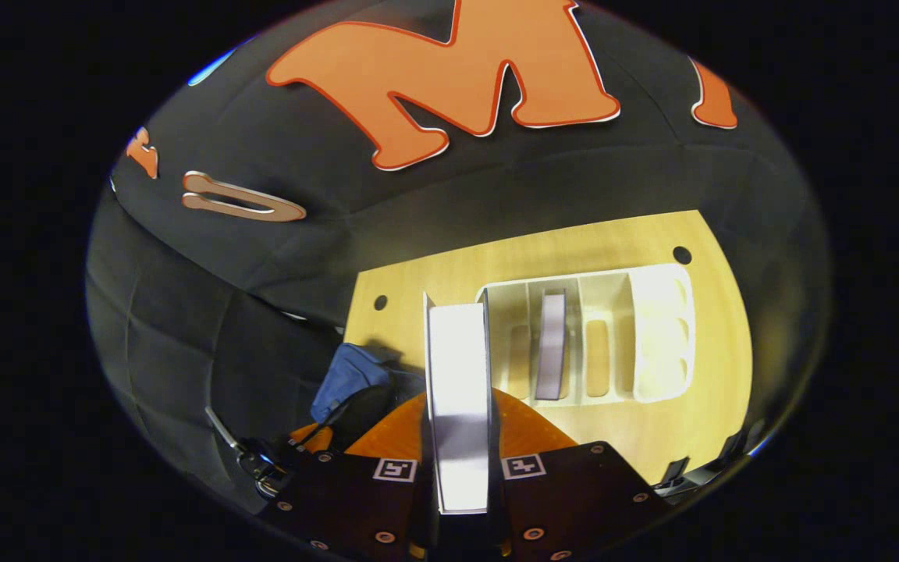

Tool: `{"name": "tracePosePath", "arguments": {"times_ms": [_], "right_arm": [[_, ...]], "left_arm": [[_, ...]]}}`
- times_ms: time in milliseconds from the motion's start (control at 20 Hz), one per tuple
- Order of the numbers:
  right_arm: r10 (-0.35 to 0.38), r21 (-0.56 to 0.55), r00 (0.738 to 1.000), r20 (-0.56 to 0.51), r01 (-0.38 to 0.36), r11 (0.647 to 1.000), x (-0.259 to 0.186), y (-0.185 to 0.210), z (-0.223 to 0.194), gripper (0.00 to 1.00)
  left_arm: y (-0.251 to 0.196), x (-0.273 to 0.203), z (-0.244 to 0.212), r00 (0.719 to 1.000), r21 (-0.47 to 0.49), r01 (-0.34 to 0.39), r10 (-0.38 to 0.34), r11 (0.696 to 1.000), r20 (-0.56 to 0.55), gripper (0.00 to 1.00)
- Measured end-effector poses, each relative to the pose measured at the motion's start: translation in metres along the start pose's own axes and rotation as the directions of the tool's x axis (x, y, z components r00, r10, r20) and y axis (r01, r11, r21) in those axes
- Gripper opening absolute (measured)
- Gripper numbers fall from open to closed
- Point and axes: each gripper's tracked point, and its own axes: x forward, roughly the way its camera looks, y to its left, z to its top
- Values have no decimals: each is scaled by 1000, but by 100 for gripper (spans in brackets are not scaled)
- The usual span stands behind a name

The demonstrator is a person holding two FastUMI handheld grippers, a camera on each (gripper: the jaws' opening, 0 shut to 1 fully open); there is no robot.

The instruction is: Open the schoolbag, grab two books from the bookshelf and put them into the schoolbag.

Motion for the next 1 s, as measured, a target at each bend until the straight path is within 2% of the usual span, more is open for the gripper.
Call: {"name": "tracePosePath", "arguments": {"times_ms": [200, 400, 600, 800, 1000], "right_arm": [[120, 42, 993, -16, -119, 992, 17, 25, -49, 24], [166, 108, 986, -9, -164, 981, 48, 30, -94, 25], [256, 225, 967, -22, -244, 943, 81, 40, -151, 25], [267, 303, 963, 27, -263, 916, 112, 50, -177, 24], [281, 329, 959, 50, -281, 901, 145, 62, -193, 24]], "left_arm": [[-1, -1, 1, 1000, 8, -4, 4, 1000, -2, 3], [-1, -4, 4, 1000, -18, -9, 9, 1000, -1, 2], [5, -7, 11, 1000, -41, -16, 16, 999, -4, 3], [2, -8, 20, 1000, -39, 5, -5, 999, -10, 3], [3, -9, 26, 1000, -38, 20, -20, 999, -19, 1]]}}
